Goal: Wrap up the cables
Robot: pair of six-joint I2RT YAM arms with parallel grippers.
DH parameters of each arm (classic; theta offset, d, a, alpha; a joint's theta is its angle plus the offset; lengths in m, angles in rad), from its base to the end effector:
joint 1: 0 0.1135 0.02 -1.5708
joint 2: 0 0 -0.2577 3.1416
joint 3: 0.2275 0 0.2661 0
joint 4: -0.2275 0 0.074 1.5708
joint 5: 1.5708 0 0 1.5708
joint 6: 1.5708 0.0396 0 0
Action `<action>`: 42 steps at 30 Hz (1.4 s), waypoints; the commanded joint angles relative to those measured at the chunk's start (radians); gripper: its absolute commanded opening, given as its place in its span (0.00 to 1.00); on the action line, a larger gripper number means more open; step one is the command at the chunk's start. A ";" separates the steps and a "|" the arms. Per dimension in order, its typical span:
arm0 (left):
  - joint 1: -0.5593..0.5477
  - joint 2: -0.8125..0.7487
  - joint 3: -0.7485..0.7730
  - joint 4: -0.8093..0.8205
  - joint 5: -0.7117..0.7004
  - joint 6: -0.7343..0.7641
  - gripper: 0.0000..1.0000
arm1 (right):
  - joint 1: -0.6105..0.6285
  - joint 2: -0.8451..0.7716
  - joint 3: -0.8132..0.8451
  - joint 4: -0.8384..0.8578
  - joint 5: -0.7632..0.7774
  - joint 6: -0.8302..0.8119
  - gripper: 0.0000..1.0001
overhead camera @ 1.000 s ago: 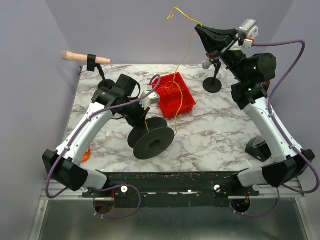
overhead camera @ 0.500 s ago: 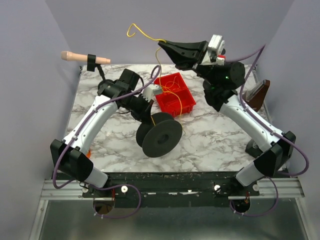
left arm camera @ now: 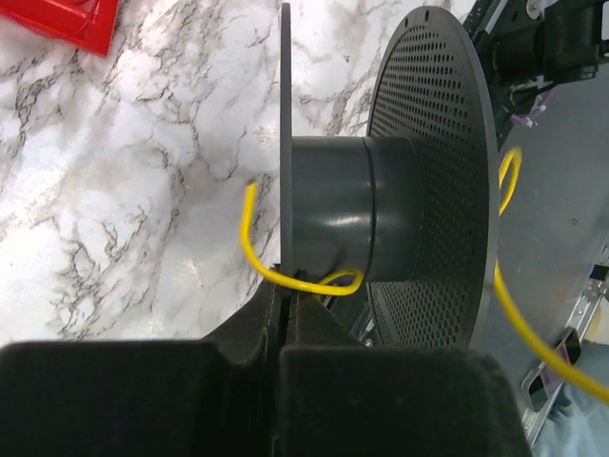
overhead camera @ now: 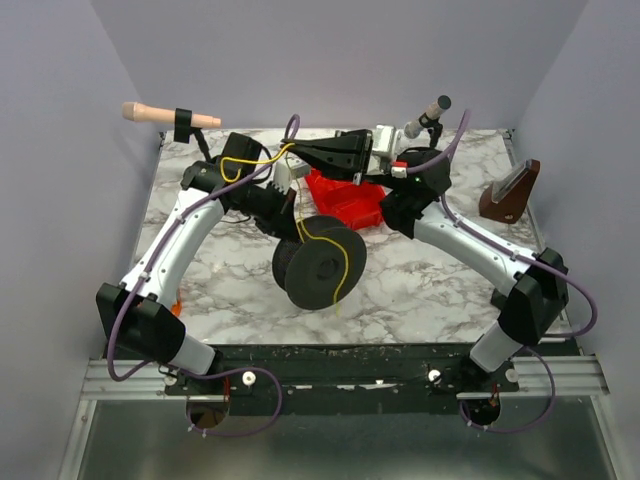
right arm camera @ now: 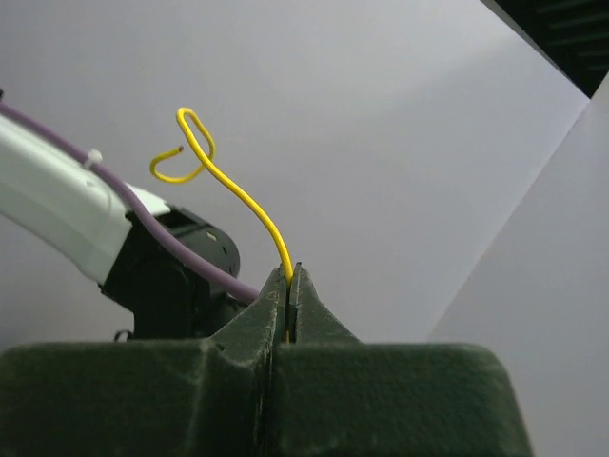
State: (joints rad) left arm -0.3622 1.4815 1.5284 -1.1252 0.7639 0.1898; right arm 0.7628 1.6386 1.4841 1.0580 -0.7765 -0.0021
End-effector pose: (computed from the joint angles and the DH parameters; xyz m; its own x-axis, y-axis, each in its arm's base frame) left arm 0.2724 -0.1325 0.3519 -0.7032 0.4122 -0.5793 0.7071 0.4904 -0.5094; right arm 0.2455 0.2730 0.4703 0.5695 0.5423 -0.6177 -0.8052 0.2172 -0.5518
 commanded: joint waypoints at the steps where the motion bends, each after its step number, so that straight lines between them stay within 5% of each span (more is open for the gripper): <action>1: 0.025 -0.087 -0.034 0.031 -0.003 0.014 0.00 | -0.043 -0.120 -0.085 -0.073 0.061 -0.223 0.01; 14: 0.026 -0.144 -0.077 0.015 -0.100 0.117 0.00 | -0.301 -0.407 -0.176 -0.481 0.255 -0.481 0.01; 22: 0.020 -0.168 -0.063 -0.071 -0.081 0.243 0.00 | -0.367 -0.375 -0.110 -0.576 0.307 -0.527 0.01; 32: -0.070 -0.159 -0.088 -0.107 -0.081 0.298 0.00 | -0.358 -0.203 0.048 -0.357 0.252 -0.187 0.01; 42: -0.103 -0.103 -0.060 -0.087 0.015 0.254 0.00 | -0.295 -0.146 0.082 -0.312 0.382 -0.156 0.01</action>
State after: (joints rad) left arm -0.4480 1.3472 1.4471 -1.2591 0.6941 0.5003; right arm 0.4217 1.4803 1.5417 0.6689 -0.4828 -0.1967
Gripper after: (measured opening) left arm 0.019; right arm 0.014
